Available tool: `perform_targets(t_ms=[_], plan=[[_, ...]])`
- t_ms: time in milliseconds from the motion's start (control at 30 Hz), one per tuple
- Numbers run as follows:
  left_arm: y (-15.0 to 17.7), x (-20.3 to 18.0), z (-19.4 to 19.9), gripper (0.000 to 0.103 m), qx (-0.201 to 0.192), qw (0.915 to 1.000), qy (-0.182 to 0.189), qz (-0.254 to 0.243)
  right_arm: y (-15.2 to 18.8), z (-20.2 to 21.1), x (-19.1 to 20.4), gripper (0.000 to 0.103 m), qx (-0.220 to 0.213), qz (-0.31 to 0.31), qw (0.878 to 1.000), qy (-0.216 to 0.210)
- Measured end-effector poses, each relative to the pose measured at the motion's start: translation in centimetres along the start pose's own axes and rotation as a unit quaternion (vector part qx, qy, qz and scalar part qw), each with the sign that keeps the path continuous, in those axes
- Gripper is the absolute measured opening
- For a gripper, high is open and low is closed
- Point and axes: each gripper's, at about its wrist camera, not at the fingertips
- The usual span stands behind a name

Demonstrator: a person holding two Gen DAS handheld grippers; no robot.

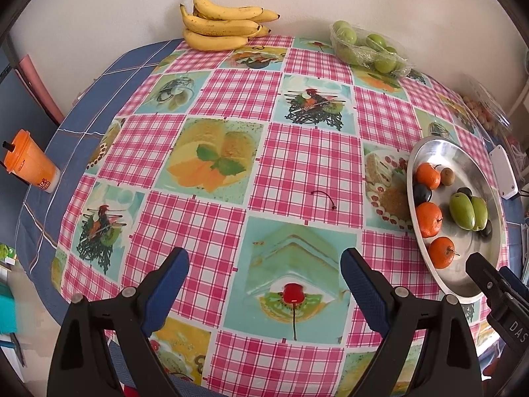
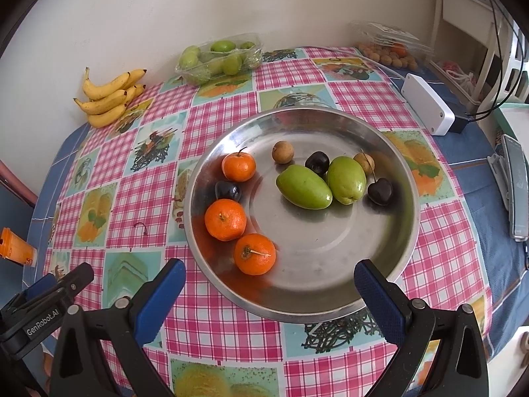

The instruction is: Organize fruits

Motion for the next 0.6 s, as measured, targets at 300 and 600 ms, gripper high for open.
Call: perform_targets(t_ms=[300,600], plan=[[-0.01,0.15,-0.09,0.093,0.001,1.0000,-0.004,0.003,0.05,-0.14,0.24,0.103,0.003,0.004,1.000,0.001],[-0.07,0.26,-0.16,0.093,0.001,0.9999,-0.012,0.008,0.03,-0.27,0.18,0.103,0.006,0.005,1.000,0.000]])
Point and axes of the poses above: each gripper's, at about its wrist camera, not at the fingertips, and z roughly against the way its jaws point, x to its left, y to its underside, and after that the axes turned 12 degrees about x, right-handed
